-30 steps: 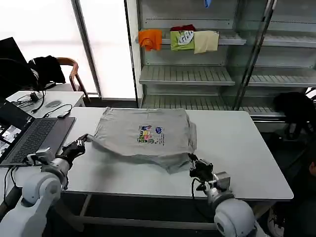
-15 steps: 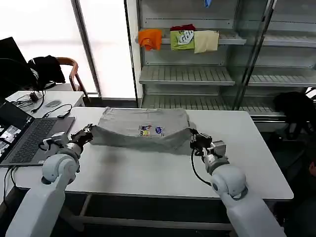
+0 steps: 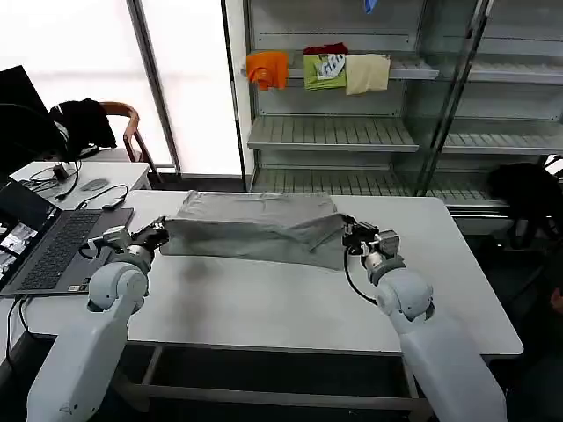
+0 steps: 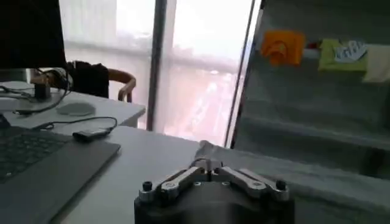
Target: Fold and organize the clothes.
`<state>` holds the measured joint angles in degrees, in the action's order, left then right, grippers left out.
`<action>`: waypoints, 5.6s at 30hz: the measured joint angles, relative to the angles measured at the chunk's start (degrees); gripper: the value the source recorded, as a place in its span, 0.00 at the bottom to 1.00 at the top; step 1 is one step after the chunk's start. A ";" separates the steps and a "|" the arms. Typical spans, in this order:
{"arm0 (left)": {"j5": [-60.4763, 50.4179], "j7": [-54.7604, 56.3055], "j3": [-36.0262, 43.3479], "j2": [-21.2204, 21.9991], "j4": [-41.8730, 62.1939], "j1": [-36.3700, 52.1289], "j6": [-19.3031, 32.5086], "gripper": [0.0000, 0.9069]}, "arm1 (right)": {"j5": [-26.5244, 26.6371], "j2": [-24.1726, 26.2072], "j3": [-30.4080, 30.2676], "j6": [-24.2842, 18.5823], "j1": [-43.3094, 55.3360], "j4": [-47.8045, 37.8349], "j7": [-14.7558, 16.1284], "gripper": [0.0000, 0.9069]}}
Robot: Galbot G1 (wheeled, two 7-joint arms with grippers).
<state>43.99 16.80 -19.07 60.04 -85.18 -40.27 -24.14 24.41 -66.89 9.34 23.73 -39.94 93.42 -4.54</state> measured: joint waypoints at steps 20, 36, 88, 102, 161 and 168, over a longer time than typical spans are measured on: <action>-4.07 -5.75 0.66 -0.51 3.69 -1.98 1.71 0.22 | -1.01 0.73 -0.05 -2.72 -3.19 -3.13 2.59 1.00; -7.20 -7.41 0.85 -1.50 3.36 -2.20 0.98 1.00 | -1.39 0.80 0.96 3.04 -3.70 -2.50 0.75 1.00; -3.59 -9.53 -3.02 -2.42 -2.85 -8.44 0.23 1.00 | 5.80 2.83 4.50 -4.68 -12.99 3.45 3.12 0.90; -3.48 -9.74 -1.92 -0.79 1.60 -6.30 0.15 1.00 | 1.27 0.33 -0.18 -2.61 -8.82 -2.22 2.49 0.78; -0.04 -8.61 -2.67 -8.69 -9.12 -14.44 -0.07 0.00 | 3.52 7.63 -0.06 6.05 -14.77 10.63 0.10 0.00; -0.61 -7.46 -1.87 -8.47 -11.44 -15.91 -0.32 0.00 | 3.99 9.25 1.35 6.61 -18.16 13.59 -0.23 0.00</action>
<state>43.38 9.34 -20.94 51.57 -96.62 -56.18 -24.45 28.39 -57.64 10.69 30.34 -58.10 107.01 -4.77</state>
